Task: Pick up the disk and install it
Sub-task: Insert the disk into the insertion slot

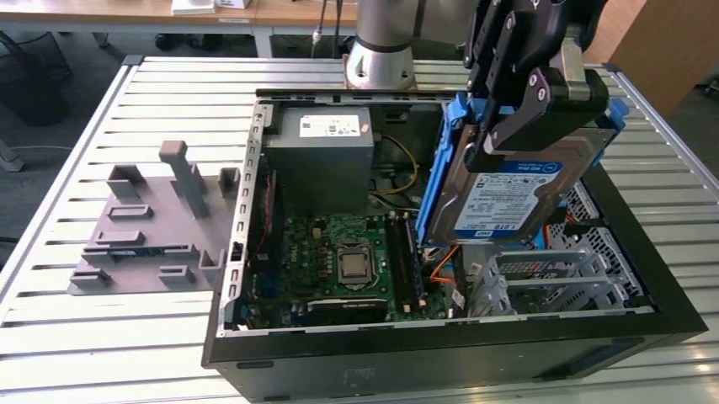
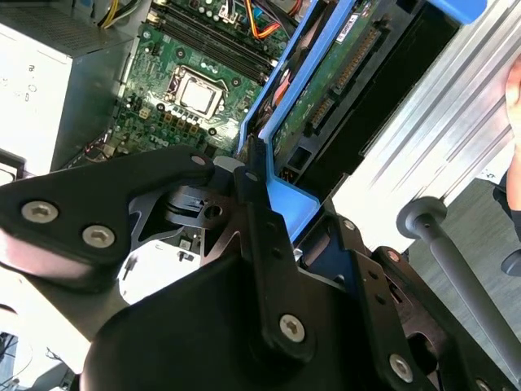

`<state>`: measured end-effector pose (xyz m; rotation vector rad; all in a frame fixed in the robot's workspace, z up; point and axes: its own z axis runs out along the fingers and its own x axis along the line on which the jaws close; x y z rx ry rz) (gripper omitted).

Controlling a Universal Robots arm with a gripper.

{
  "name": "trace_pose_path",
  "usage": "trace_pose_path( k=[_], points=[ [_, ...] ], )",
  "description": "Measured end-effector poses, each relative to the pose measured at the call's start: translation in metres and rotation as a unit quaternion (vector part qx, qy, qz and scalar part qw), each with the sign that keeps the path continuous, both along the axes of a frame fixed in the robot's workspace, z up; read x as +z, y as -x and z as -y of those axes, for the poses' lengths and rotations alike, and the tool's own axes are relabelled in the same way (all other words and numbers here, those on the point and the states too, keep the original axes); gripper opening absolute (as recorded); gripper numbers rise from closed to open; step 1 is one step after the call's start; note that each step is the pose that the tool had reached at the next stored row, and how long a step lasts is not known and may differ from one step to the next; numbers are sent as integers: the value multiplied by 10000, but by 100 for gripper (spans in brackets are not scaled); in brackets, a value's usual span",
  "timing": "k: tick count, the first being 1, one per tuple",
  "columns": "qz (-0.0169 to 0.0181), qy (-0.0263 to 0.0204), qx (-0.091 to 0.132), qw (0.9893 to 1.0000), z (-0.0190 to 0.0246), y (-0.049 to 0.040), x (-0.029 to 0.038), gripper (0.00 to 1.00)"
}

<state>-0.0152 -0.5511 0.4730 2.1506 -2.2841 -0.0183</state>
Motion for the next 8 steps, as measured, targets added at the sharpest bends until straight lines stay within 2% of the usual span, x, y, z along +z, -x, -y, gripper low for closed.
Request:
trace_pose_path(
  k=[4, 8],
  points=[
    [0, 0, 0, 10000, 7, 0, -1, 36],
    [0, 0, 0, 10000, 46, -5, -10, 36]
  ],
)
